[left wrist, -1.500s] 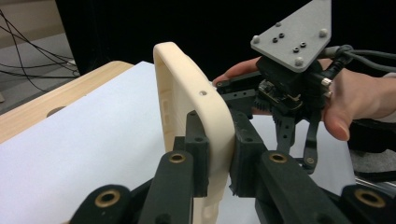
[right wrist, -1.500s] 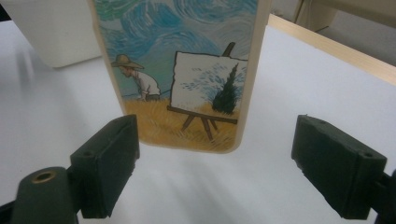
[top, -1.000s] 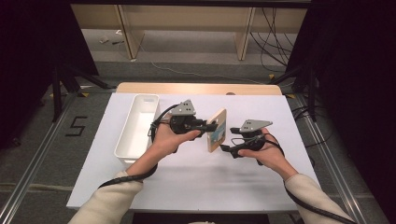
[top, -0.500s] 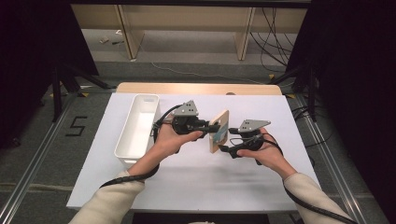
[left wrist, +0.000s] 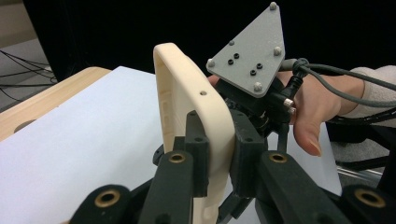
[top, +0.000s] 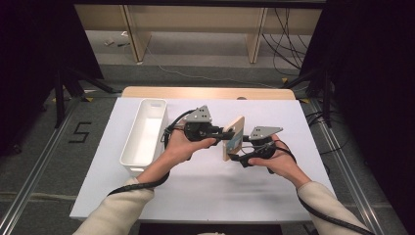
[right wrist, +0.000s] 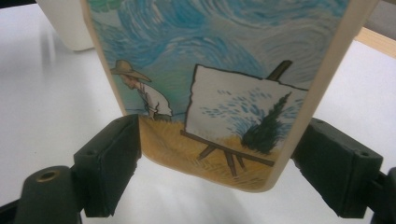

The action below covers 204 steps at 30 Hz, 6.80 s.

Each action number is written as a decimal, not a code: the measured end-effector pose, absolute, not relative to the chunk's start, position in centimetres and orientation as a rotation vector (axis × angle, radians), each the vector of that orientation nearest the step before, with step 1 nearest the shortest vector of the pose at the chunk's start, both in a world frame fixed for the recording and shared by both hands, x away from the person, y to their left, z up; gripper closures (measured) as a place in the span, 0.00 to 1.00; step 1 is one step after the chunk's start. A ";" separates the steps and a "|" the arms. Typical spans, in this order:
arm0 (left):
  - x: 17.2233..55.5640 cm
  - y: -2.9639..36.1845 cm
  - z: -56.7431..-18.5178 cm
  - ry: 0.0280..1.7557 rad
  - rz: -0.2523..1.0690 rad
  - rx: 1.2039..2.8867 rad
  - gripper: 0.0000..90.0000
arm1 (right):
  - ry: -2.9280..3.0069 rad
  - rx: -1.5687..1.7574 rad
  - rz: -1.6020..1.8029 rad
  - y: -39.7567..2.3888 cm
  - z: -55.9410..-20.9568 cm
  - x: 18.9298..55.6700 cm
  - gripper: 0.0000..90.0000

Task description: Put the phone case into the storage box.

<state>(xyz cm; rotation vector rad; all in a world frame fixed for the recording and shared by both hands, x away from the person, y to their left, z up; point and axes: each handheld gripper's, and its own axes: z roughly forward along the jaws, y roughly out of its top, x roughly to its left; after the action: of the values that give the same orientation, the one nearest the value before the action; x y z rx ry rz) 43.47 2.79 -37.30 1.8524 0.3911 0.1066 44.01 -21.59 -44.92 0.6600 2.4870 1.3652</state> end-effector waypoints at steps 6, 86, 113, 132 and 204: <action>43.5 2.7 -37.2 0.386 0.108 1.847 0.89 | 2.491 0.640 1.372 -21.6 -44.9 43.9 0.22; 42.9 3.2 -36.5 0.613 0.489 1.729 0.00 | 2.451 0.904 1.387 -19.3 -42.8 41.7 0.90; 42.7 2.2 -37.2 0.628 0.546 1.731 0.00 | 2.460 0.910 1.380 -18.5 -43.0 41.2 0.90; 43.0 1.8 -37.9 0.674 0.569 1.728 0.01 | 2.461 0.919 1.364 -18.2 -43.0 41.0 0.90; 42.9 4.6 -36.1 0.683 0.607 1.663 0.10 | 2.266 0.783 1.558 -22.3 -42.4 39.6 0.10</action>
<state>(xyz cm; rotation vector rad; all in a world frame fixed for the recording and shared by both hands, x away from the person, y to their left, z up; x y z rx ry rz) 42.91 4.62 -36.08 1.6634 0.6829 0.6066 39.63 -22.27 -42.42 0.7834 2.2656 1.5577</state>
